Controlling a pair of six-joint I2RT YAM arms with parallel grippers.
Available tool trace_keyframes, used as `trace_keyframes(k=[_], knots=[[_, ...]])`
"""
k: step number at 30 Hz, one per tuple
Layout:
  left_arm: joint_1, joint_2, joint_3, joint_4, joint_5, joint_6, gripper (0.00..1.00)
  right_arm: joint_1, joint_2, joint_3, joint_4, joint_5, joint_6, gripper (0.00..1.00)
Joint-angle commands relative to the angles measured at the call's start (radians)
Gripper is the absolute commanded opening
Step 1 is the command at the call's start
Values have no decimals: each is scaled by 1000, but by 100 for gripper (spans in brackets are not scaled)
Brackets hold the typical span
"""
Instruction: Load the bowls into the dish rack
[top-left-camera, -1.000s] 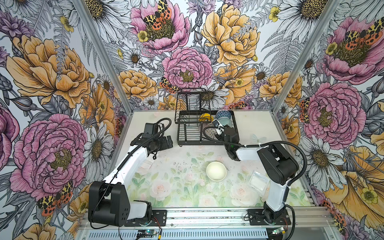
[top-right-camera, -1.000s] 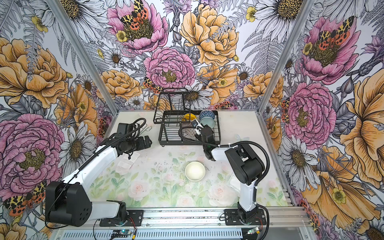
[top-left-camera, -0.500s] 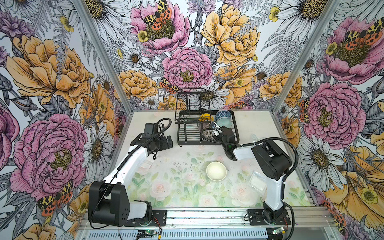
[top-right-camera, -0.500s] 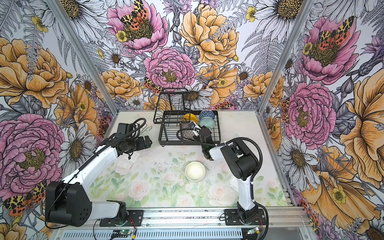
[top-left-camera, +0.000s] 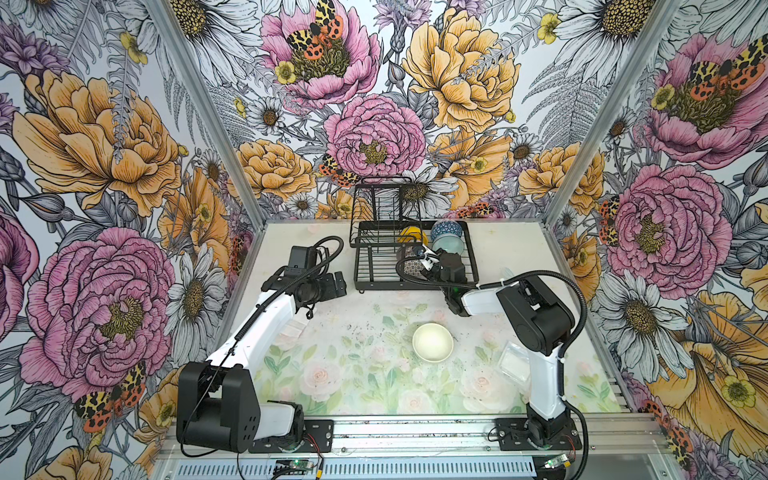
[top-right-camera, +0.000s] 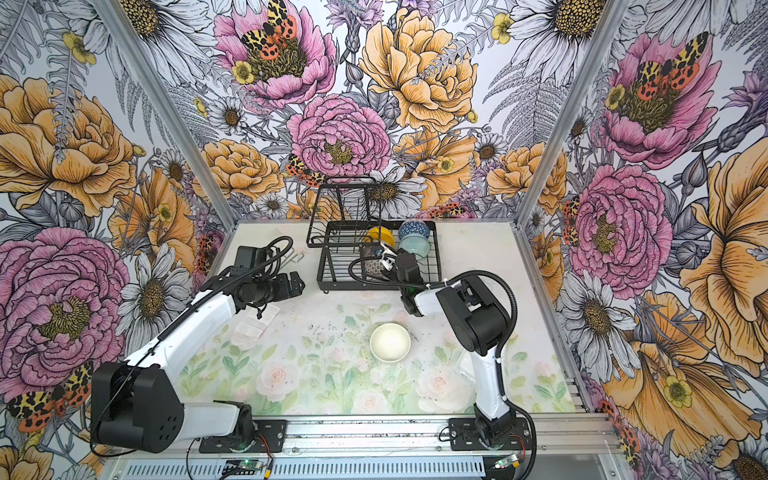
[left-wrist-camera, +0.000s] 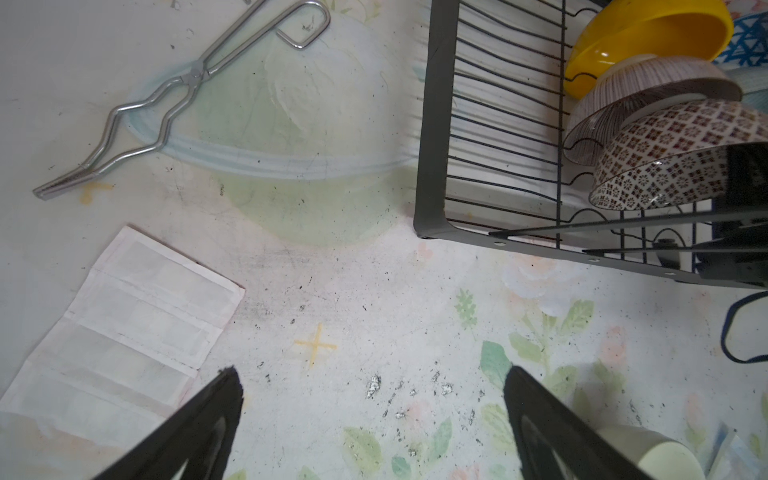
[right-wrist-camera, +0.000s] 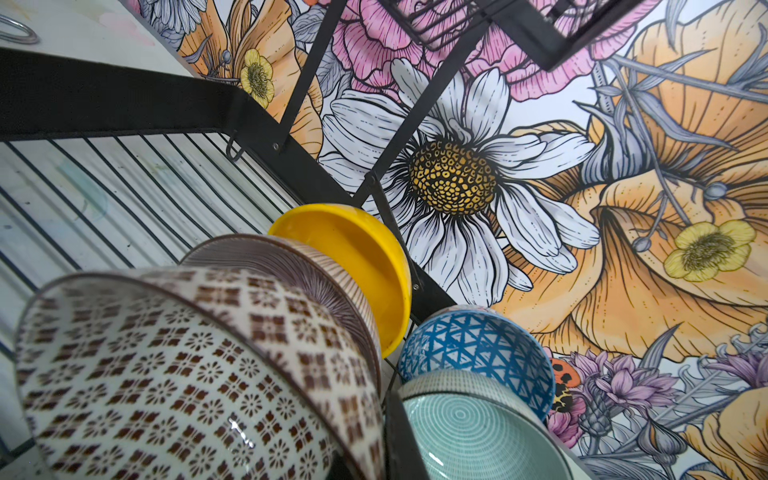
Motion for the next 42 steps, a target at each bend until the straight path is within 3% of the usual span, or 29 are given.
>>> trace_keyframes(k=[1,30,35,42], knots=[[-9,11,7,18,20,-3,99,9,17,49,49,-29,-8,0],[-10,14,-3,22,12,-2,99,60,-68,-96,19,-17,-55,0],[-10,7,-12,26,12,-5,99,84,-62,-102,89,87,-60,0],[-11,-2,-22,31,14,-7,99,142,57,-74,306,243,-187,0]])
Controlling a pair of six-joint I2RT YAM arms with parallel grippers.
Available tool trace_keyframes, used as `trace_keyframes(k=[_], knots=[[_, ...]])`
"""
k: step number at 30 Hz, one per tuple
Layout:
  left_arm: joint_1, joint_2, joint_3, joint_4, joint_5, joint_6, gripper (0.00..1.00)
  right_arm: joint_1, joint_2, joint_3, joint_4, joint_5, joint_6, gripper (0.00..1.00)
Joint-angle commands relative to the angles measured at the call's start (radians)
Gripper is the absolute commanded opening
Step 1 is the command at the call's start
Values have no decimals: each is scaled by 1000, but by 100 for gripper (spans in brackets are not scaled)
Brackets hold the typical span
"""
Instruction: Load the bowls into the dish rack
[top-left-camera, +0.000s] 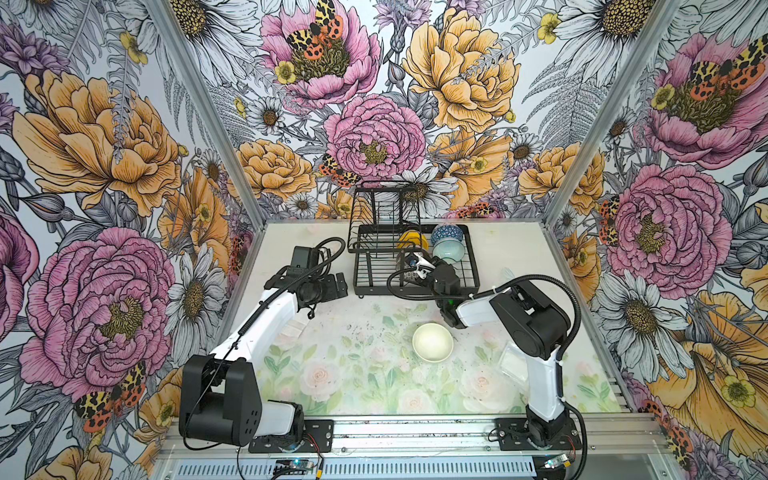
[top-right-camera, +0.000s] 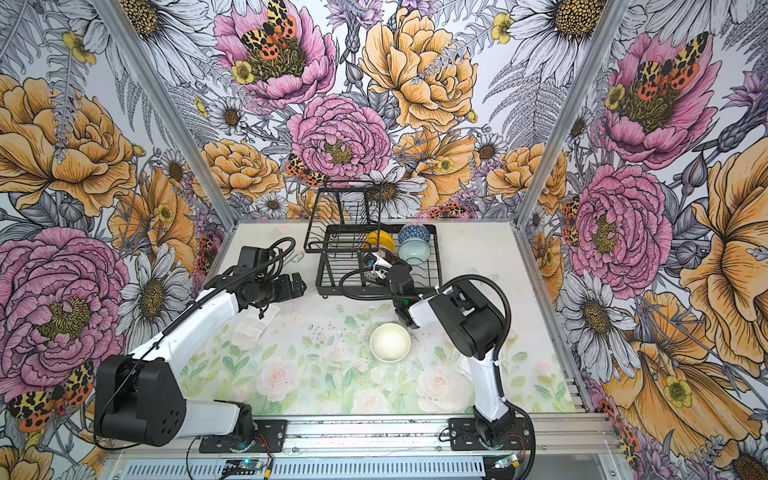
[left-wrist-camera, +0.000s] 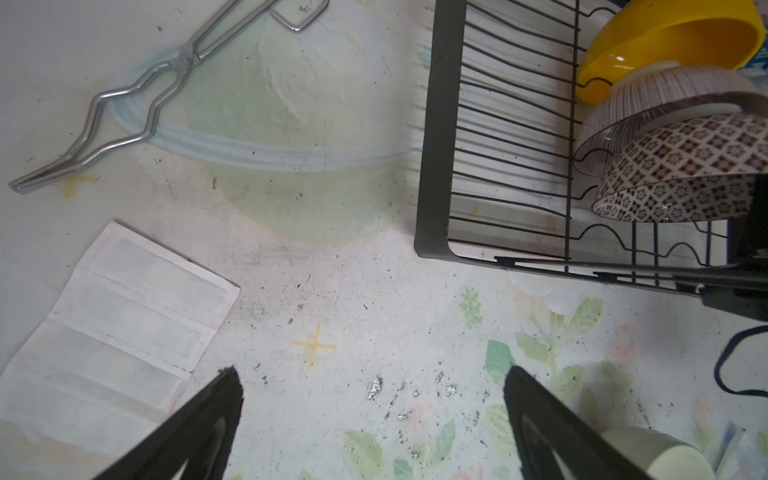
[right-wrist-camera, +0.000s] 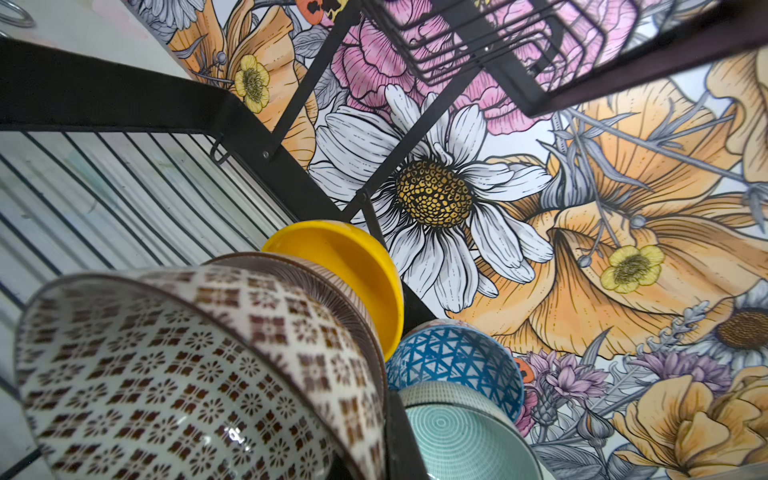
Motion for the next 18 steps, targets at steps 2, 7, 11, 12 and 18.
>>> trace_keyframes(k=[2,7,11,12,18], knots=[[-6,-34,-22,20,10,-7,99,42,60,20,125,60,-84,0],[0,-44,-29,21,8,-5,99,32,47,1,111,21,-94,0],[1,-41,-28,22,9,-4,99,16,1,-29,38,-59,-46,0],[1,-41,-27,22,8,-4,99,12,-13,-34,11,-80,-32,0],[2,-43,-28,22,8,-4,99,0,-62,-46,-105,-154,-2,0]])
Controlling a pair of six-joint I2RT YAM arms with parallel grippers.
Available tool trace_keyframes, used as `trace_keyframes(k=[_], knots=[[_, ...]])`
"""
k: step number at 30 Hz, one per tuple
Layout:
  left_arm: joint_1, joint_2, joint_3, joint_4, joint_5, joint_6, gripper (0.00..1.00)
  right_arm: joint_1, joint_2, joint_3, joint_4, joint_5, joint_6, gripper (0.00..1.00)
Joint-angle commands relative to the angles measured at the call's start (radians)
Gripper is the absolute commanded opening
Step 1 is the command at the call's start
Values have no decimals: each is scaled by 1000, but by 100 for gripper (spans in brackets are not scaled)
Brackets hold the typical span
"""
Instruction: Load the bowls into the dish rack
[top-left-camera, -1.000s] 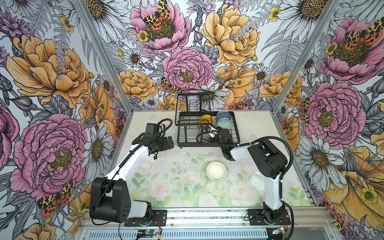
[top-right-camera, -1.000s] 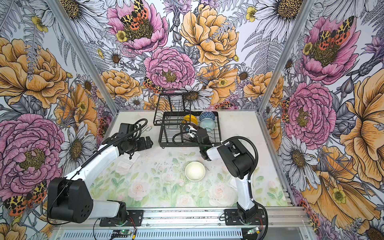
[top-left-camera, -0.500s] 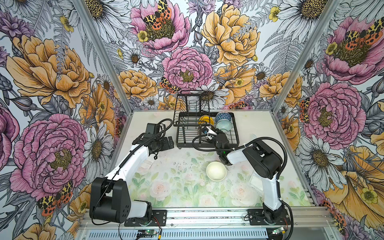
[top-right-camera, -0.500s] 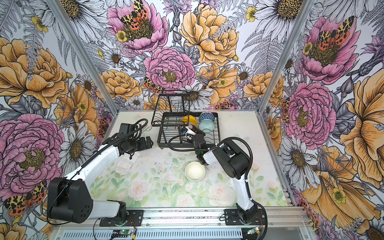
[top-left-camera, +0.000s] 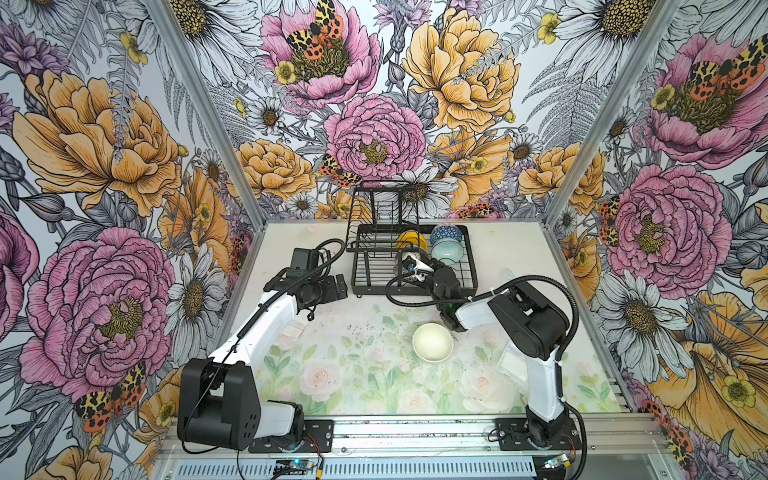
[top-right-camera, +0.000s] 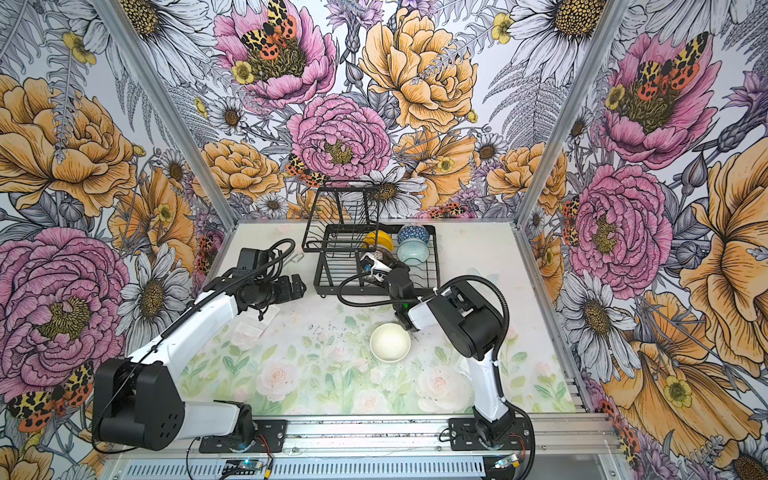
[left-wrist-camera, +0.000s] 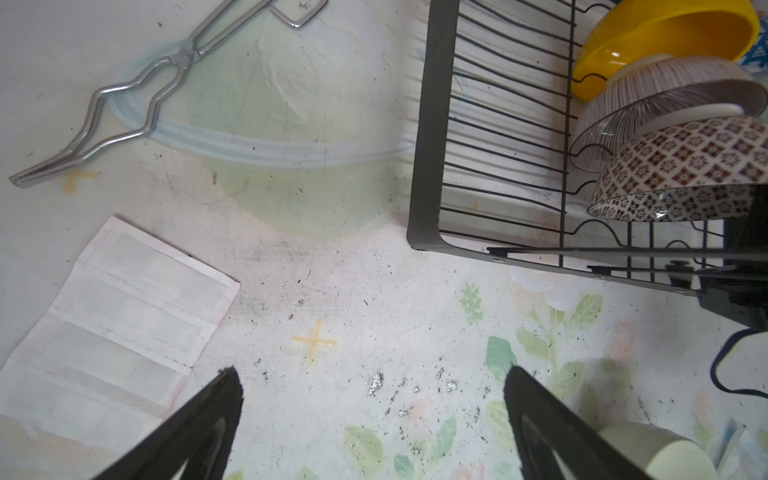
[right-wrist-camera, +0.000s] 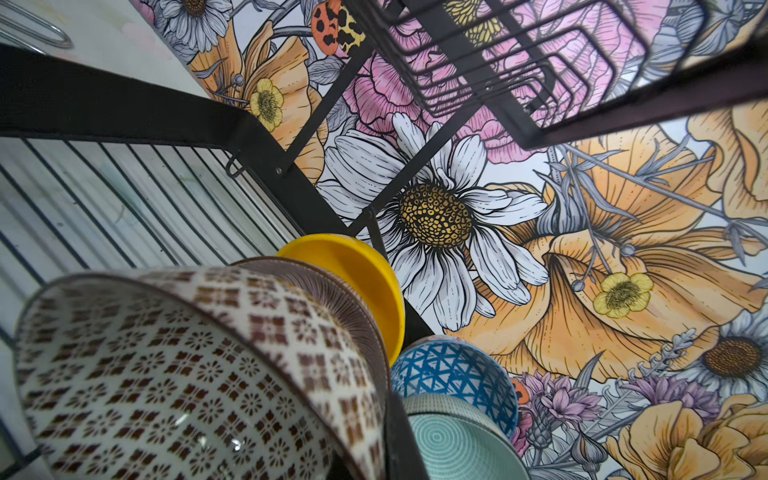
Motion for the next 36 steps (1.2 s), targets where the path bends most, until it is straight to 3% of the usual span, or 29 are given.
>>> trace_keyframes(k=[1,8,23,36], knots=[[1,-26,-11,19,8,-4,99,0,-44,-15,-112,-84,27,0],[2,-35,-13,19,5,-4,99,-9,-85,11,-272,-119,33,0],[2,-32,-9,19,6,-4,99,-9,-116,104,-516,-56,125,0],[-1,-18,3,19,10,-1,99,-9,-133,116,-582,-13,165,0]])
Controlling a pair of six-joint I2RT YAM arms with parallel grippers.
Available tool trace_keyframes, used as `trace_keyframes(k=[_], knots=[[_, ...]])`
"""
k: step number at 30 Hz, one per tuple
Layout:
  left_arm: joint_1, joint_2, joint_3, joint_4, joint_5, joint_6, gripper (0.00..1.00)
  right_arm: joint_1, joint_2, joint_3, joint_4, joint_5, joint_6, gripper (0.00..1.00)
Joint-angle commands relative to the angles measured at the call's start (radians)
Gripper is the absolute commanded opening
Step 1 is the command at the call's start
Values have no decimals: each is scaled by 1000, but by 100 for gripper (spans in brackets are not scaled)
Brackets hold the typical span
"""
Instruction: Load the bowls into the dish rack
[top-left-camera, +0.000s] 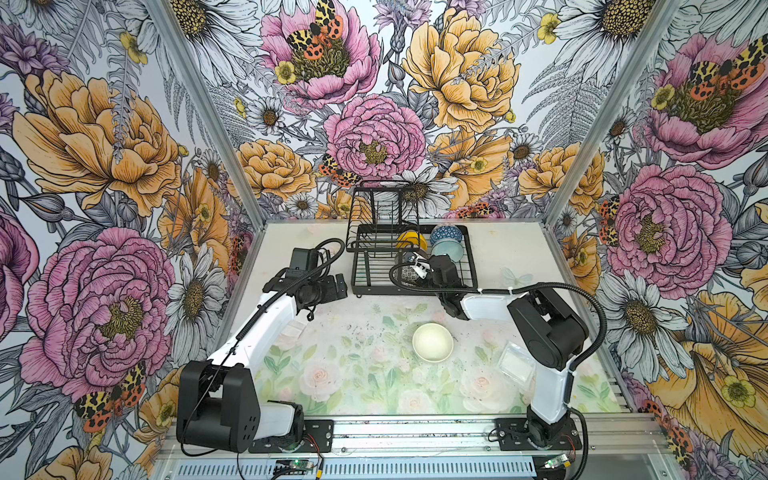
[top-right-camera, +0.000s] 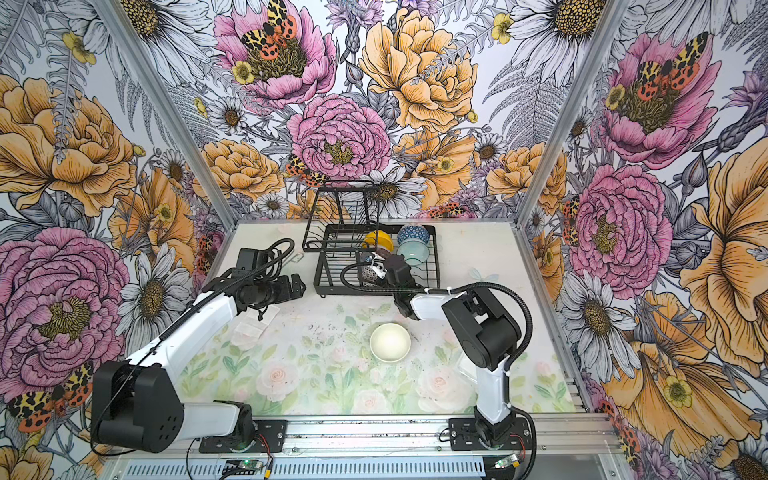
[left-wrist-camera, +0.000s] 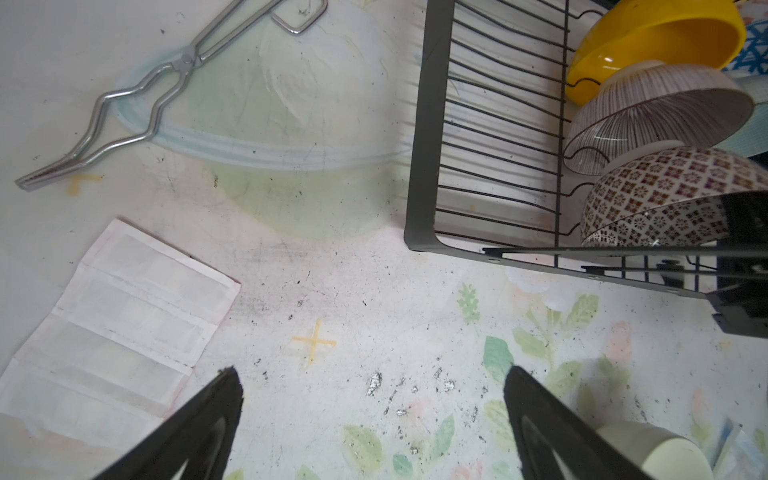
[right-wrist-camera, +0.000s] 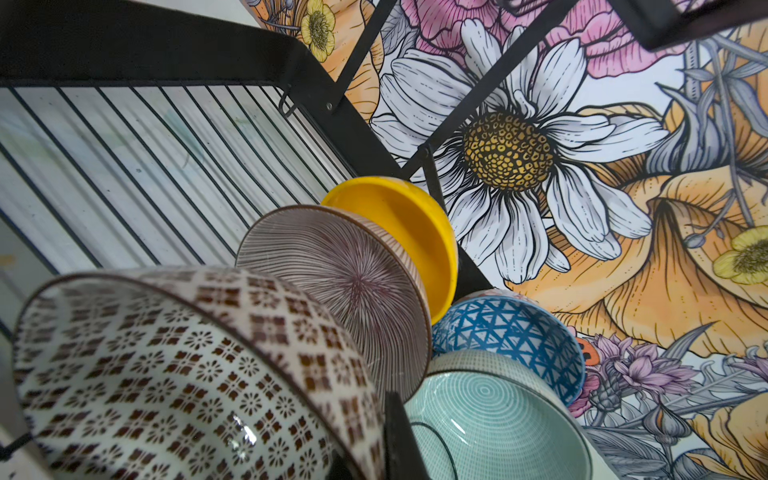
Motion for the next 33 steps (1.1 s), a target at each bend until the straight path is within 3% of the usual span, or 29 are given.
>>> trace_keyframes(k=[1,13,23,33], knots=[[-1,-7,3,19,9,-2,99,7,-17,18,-88,23,15,0],[-2,-3,1,19,8,-2,99,4,-31,39,-140,9,58,0],[-3,-9,-12,25,6,-4,99,19,55,17,151,209,-8,0],[-2,-8,-15,25,2,-5,99,37,121,-16,392,275,-142,0]])
